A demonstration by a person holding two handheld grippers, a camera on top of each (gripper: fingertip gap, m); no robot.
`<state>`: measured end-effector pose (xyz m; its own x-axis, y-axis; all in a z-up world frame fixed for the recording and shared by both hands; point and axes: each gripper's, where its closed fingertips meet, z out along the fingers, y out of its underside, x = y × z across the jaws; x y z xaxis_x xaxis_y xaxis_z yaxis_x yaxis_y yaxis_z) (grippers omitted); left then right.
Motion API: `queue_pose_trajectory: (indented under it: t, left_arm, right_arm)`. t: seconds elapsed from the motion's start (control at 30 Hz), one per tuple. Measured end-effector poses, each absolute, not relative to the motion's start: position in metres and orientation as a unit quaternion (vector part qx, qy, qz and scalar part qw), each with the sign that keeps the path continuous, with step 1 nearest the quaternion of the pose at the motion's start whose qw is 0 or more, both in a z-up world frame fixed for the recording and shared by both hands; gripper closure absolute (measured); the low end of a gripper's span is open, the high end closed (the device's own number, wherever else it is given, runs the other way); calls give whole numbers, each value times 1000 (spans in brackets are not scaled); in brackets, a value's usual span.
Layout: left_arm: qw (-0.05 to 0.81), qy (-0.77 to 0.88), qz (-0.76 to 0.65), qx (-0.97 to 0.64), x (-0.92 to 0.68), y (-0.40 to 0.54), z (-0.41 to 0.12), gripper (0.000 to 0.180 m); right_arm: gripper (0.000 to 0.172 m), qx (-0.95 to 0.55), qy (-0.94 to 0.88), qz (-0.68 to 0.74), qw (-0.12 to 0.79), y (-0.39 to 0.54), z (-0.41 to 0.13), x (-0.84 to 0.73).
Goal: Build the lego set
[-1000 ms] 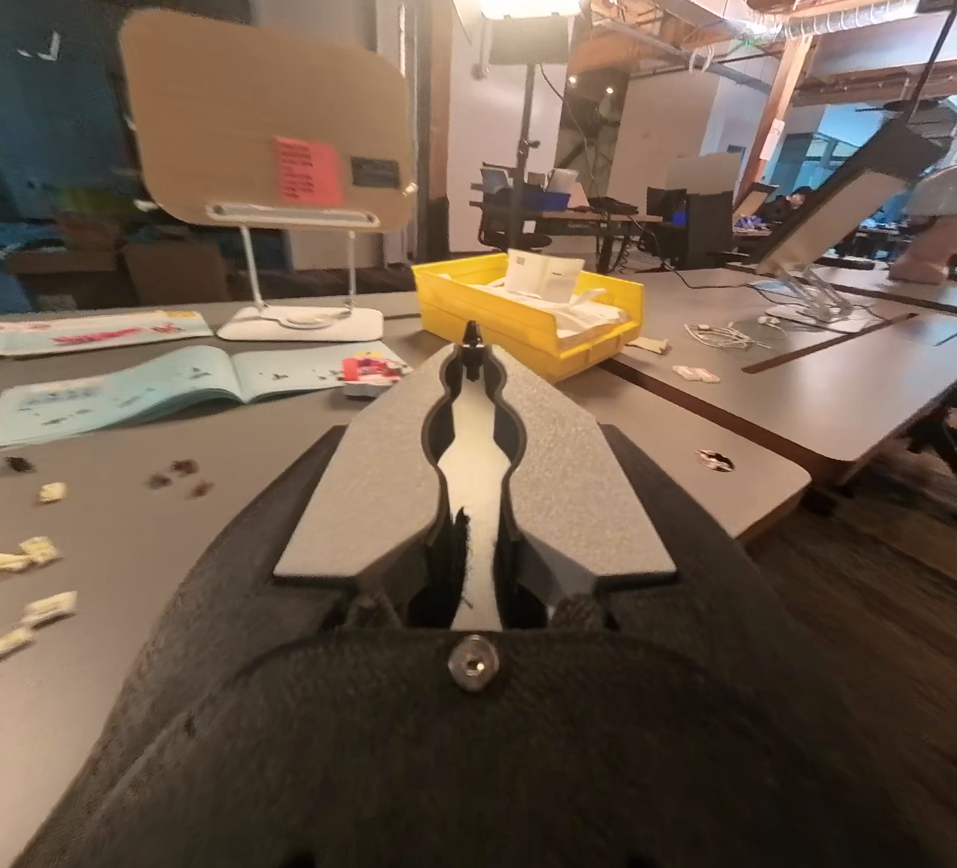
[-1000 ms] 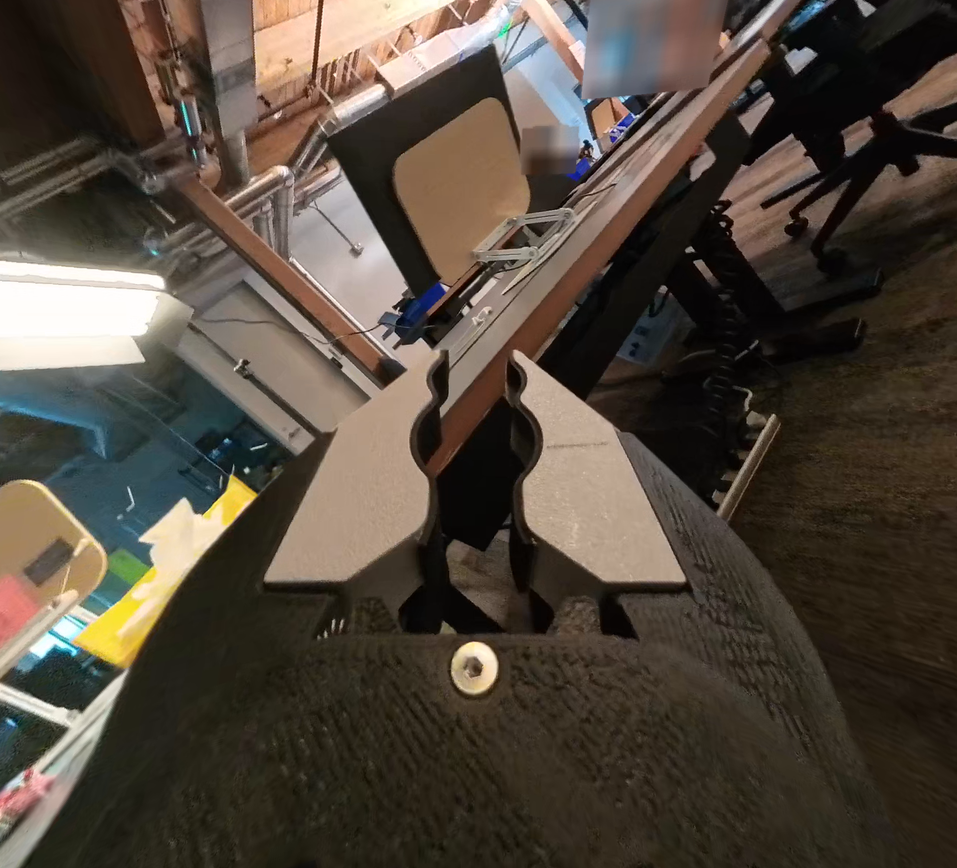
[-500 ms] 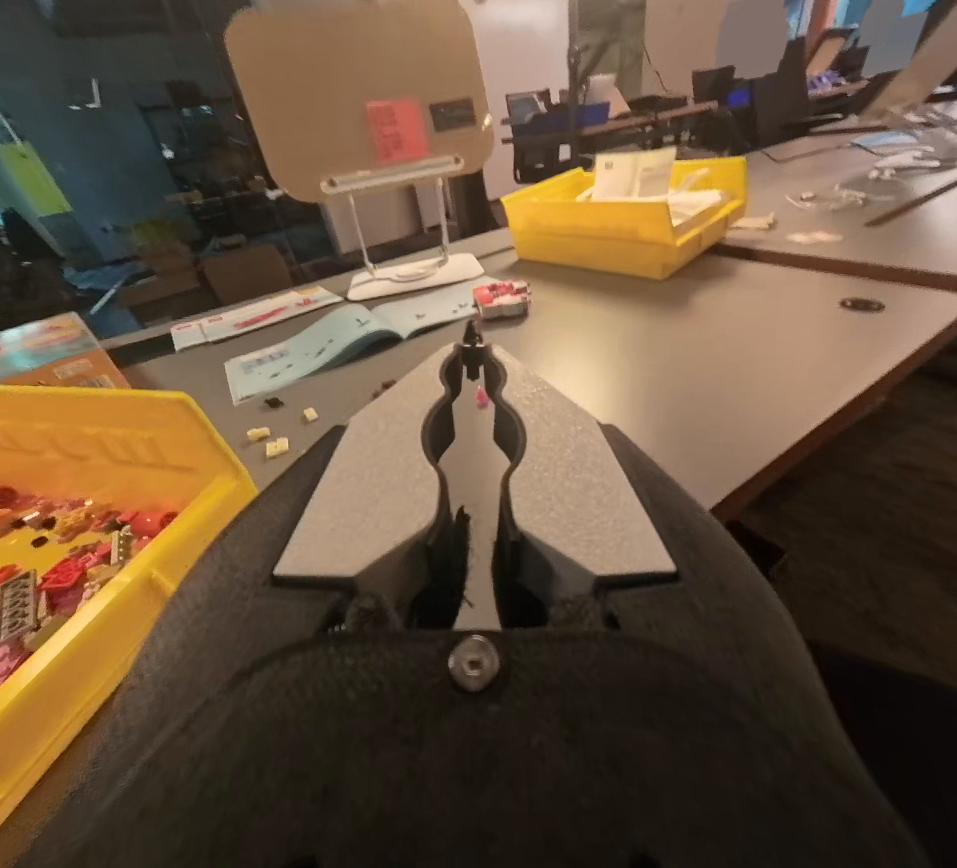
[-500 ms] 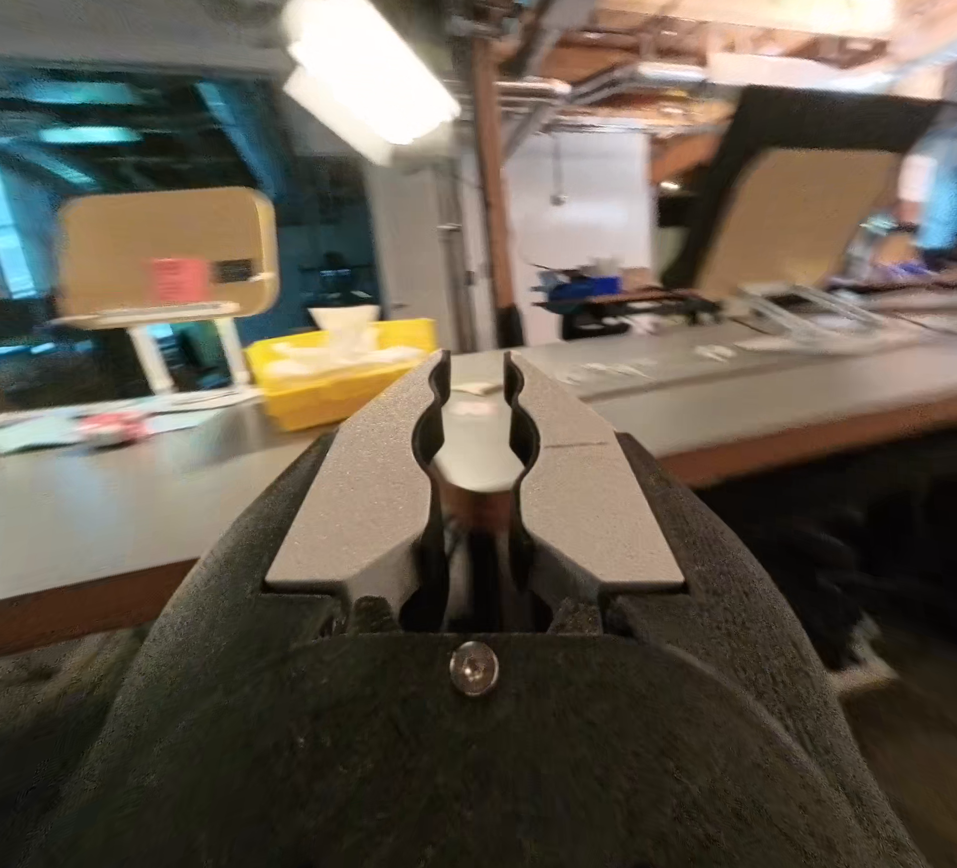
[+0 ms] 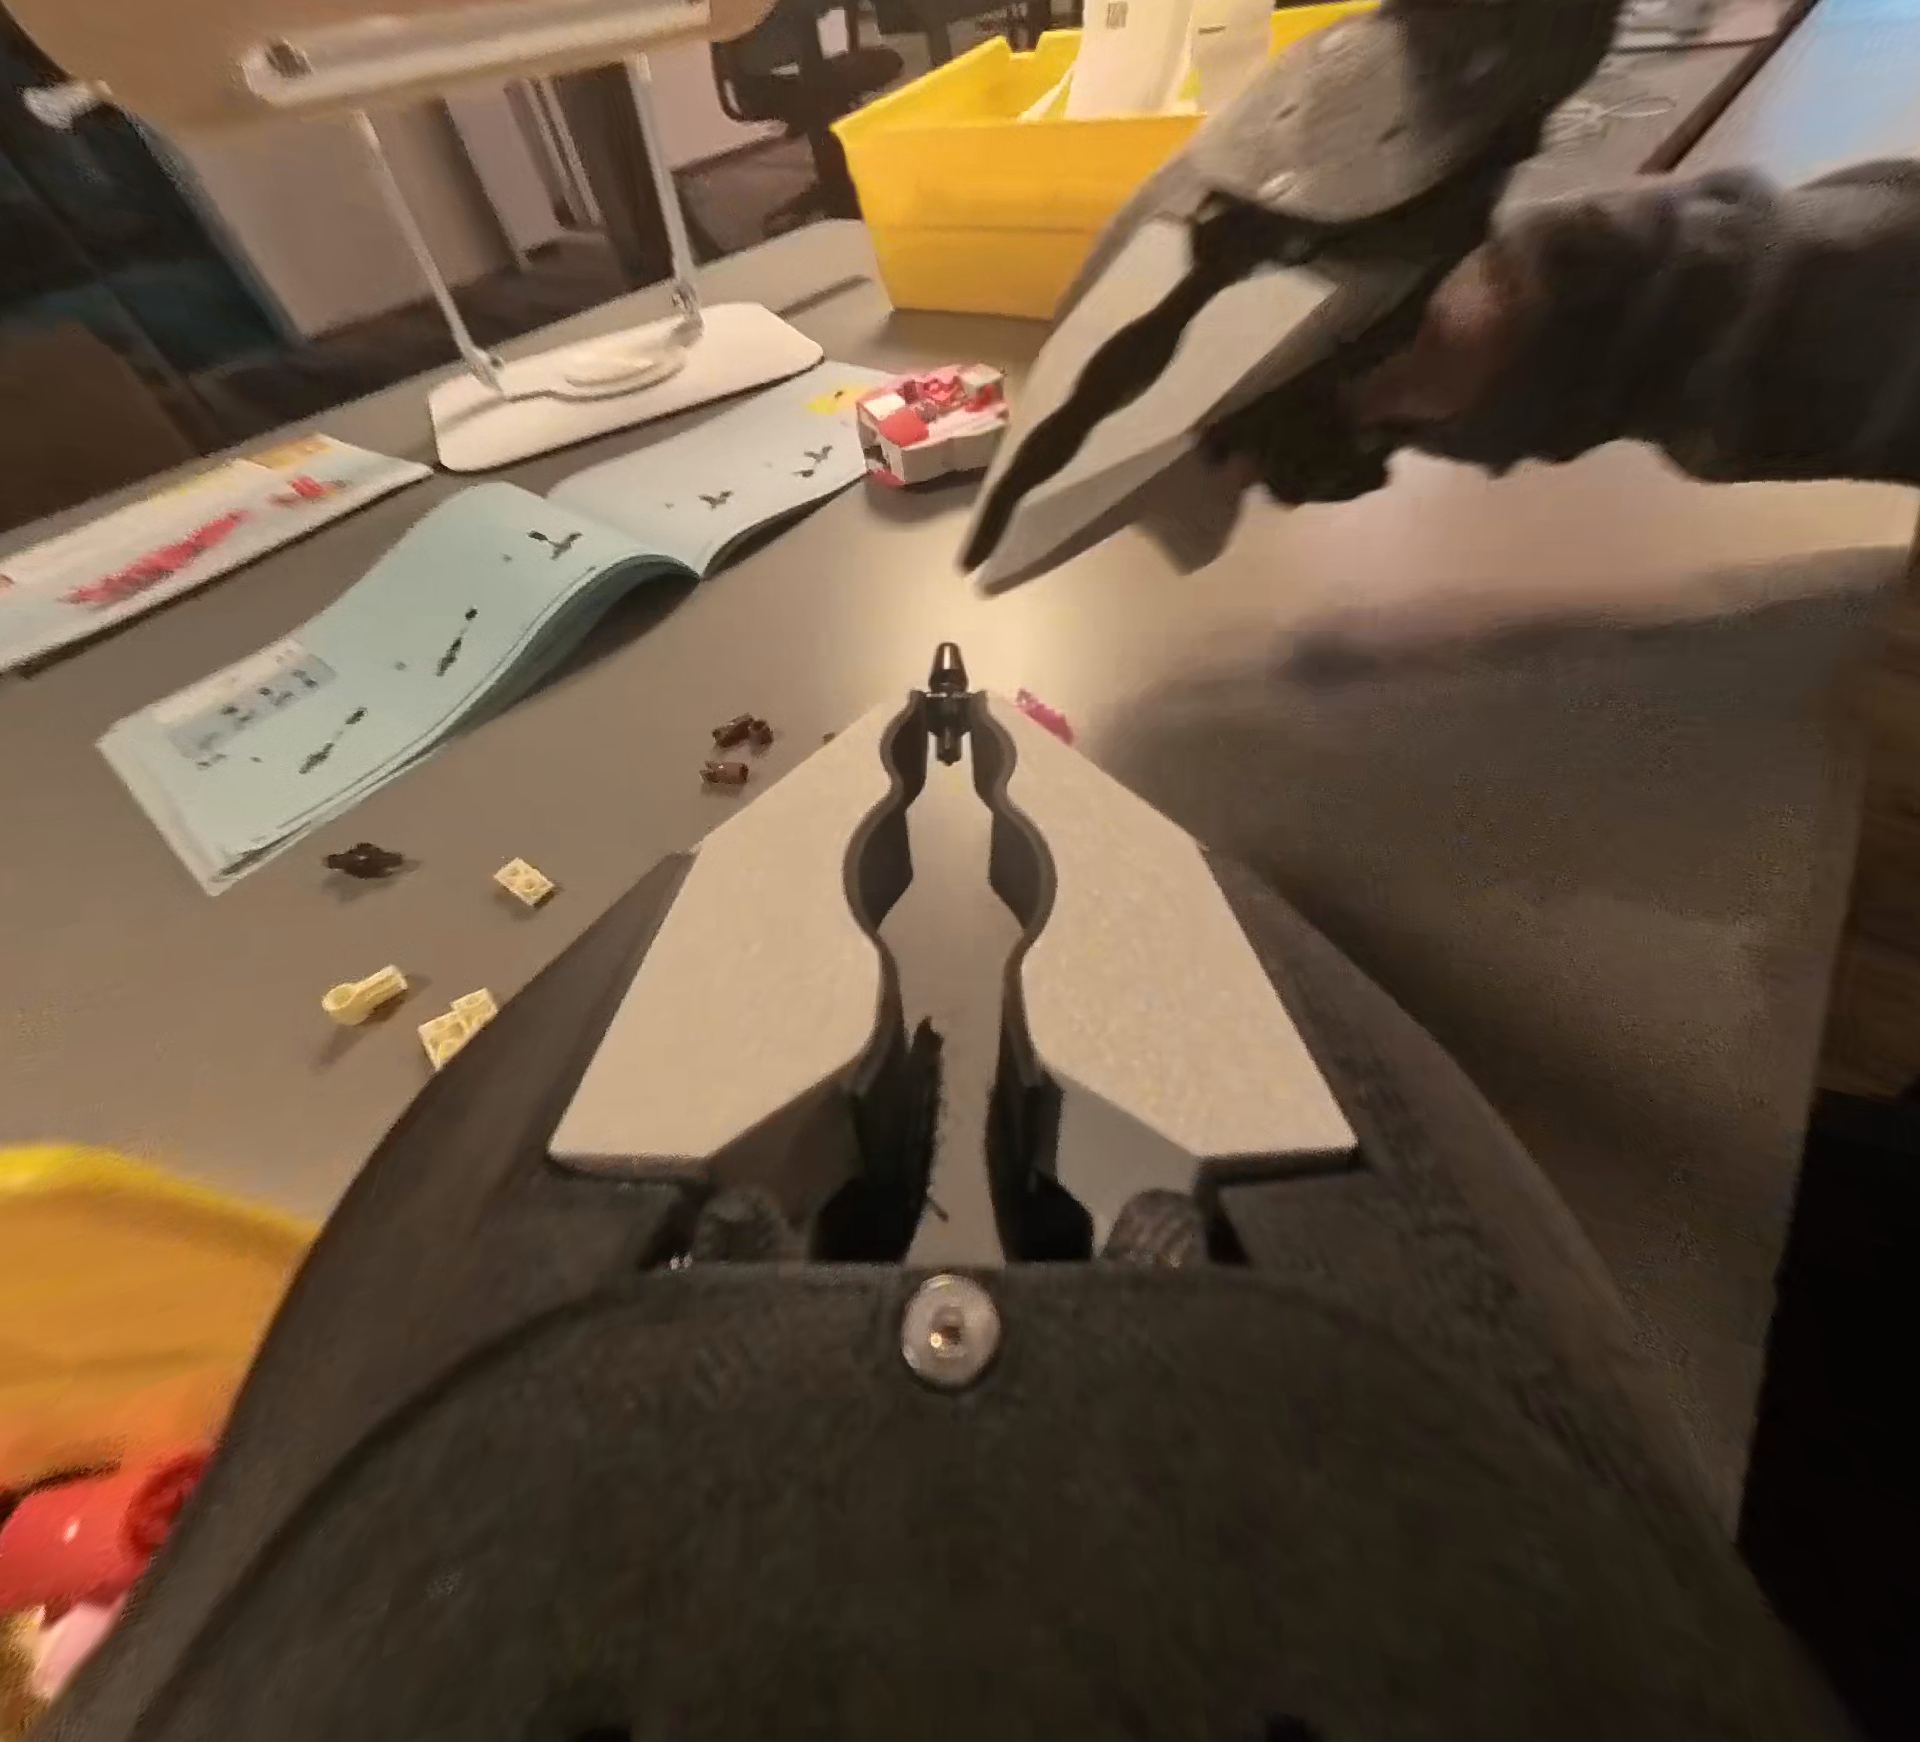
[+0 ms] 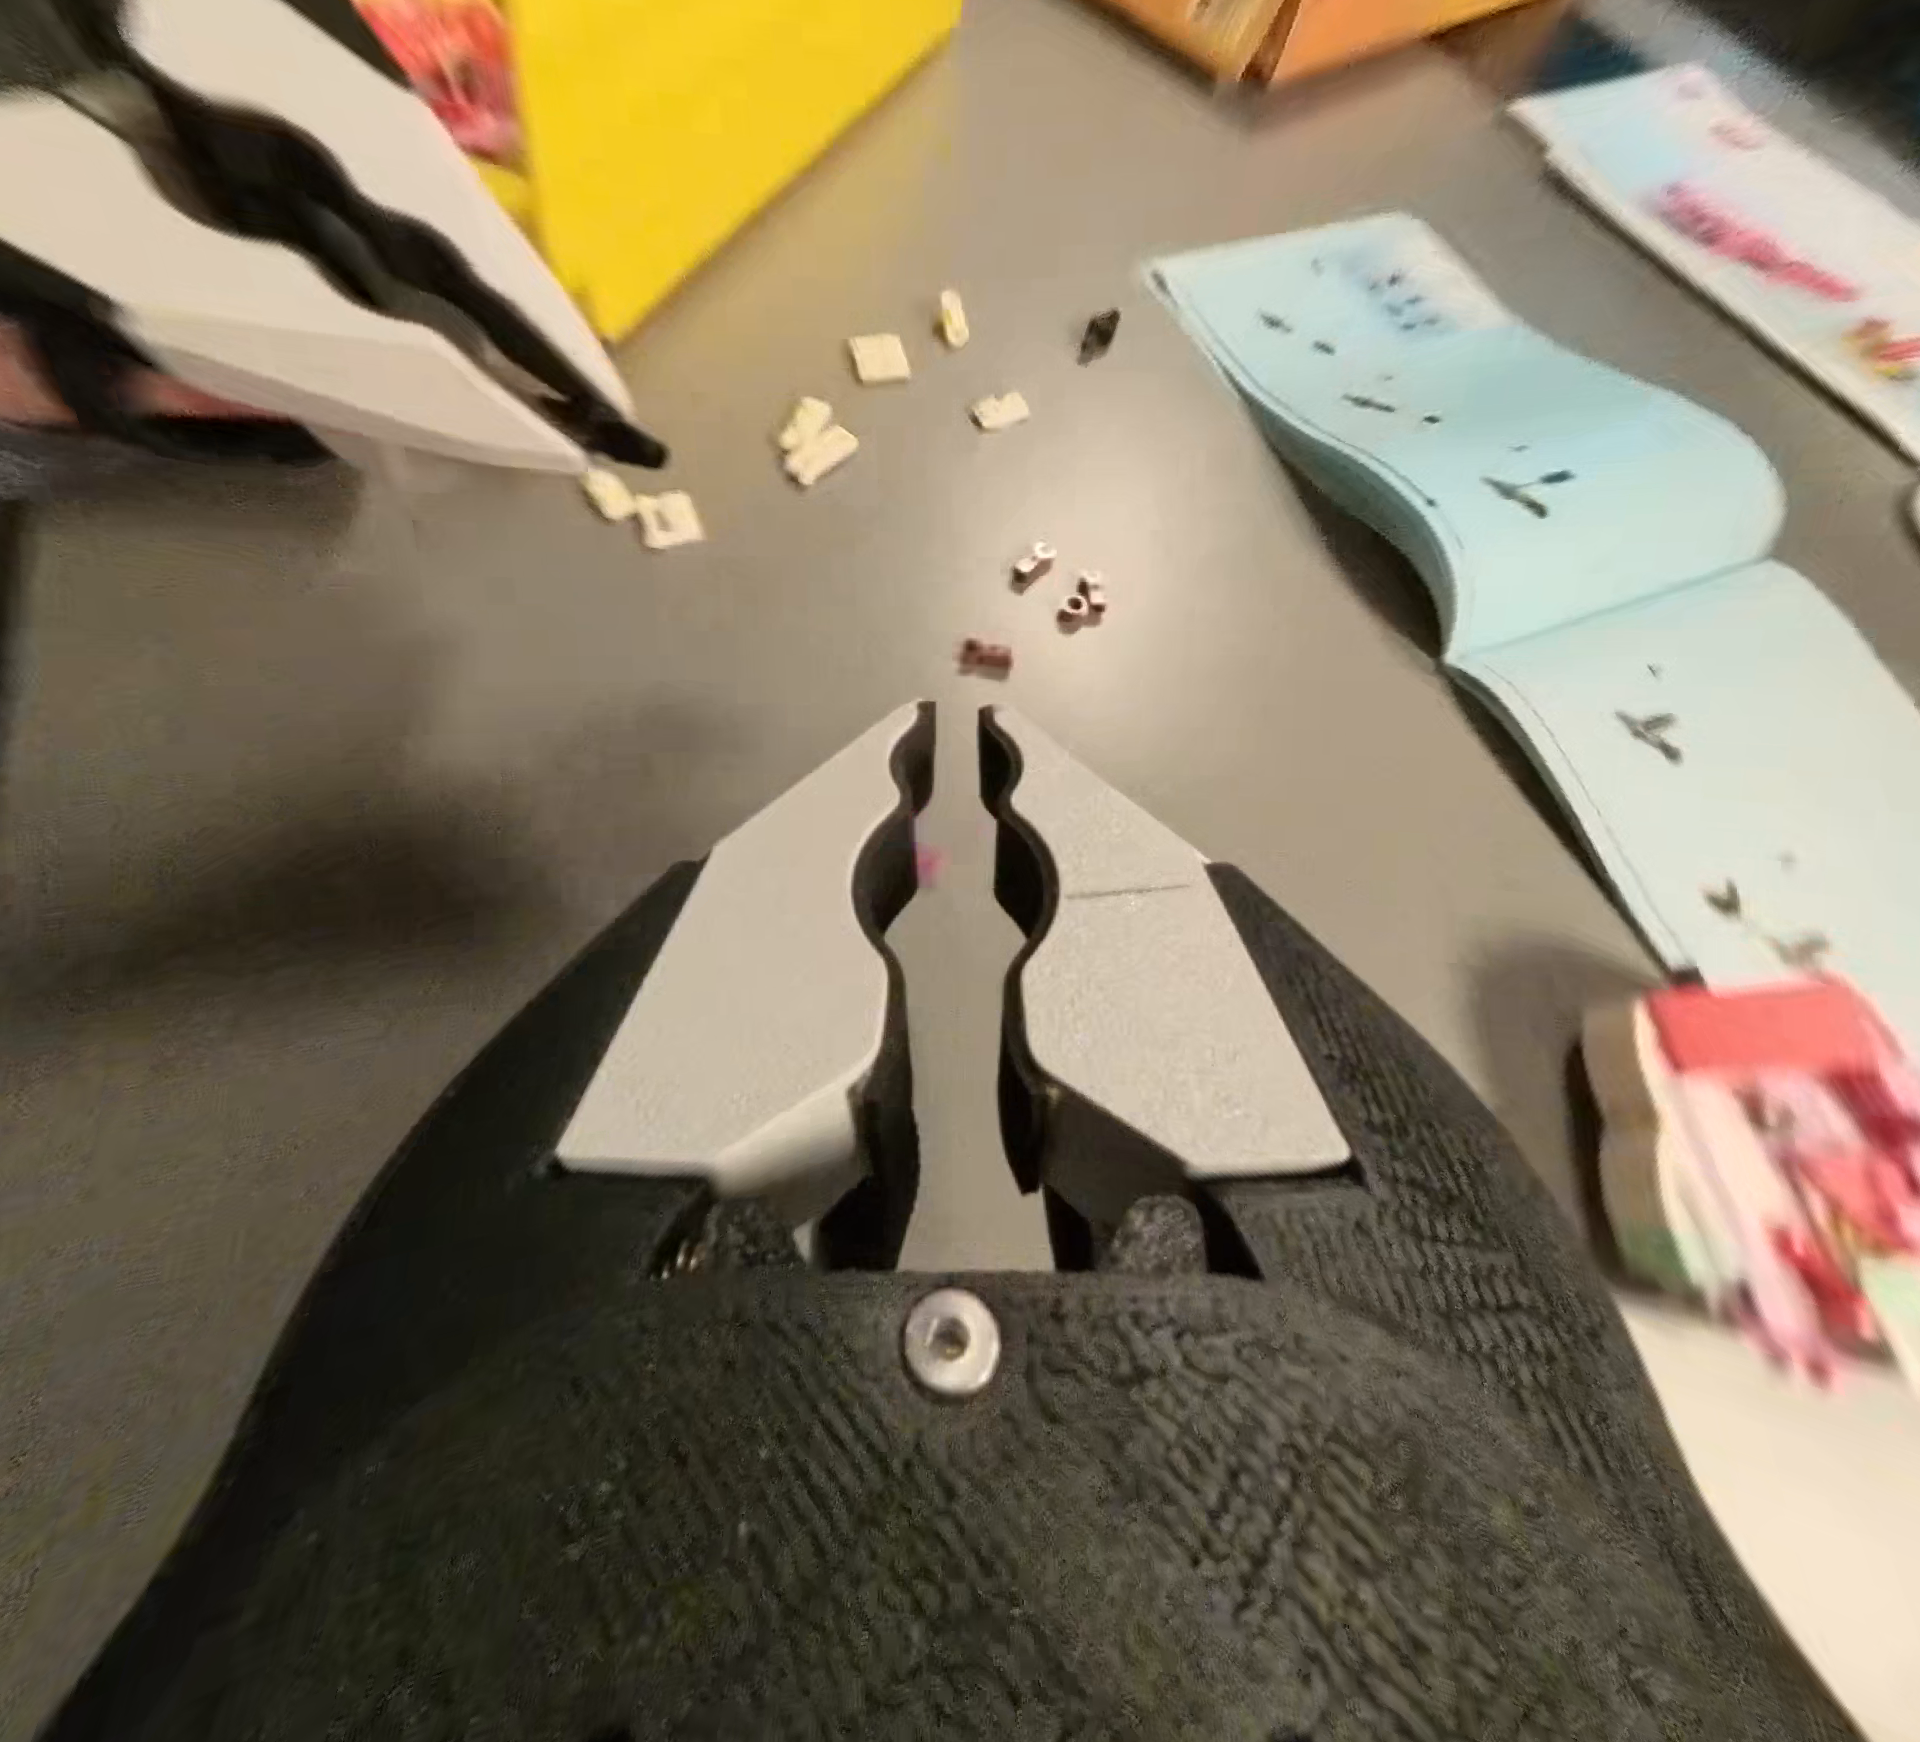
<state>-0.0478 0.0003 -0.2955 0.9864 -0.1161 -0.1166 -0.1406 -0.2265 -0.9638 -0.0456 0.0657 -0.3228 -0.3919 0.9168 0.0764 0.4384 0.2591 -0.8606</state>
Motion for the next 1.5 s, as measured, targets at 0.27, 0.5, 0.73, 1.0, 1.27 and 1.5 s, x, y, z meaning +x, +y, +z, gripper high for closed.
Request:
queue_pose_trajectory:
  t: [0.27, 0.5, 0.73, 1.0, 1.27, 1.5]
  left_arm:
    - [627, 65, -1, -776, -72, 11, -295, 174]
    - [630, 62, 58, -772, -78, 6, -295, 174]
    - [633, 43, 50, -771, -80, 6, -296, 174]
    - [617, 50, 65, -782, -79, 9, -302, 173]
    - [610, 49, 75, -787, -81, 12, -304, 173]
    - [603, 53, 78, -792, -82, 15, -307, 173]
  right_arm:
    - [167, -459, -766, 388, 226, 71, -355, -108]
    - [162, -466, -771, 378, 212, 73, -370, -112]
    - [163, -451, -782, 370, 221, 72, -370, -117]
    - [167, -449, -783, 374, 214, 71, -370, -117]
    - [170, -401, -741, 475, 254, 68, -332, -109]
    - [172, -310, -721, 503, 362, 61, -303, -97]
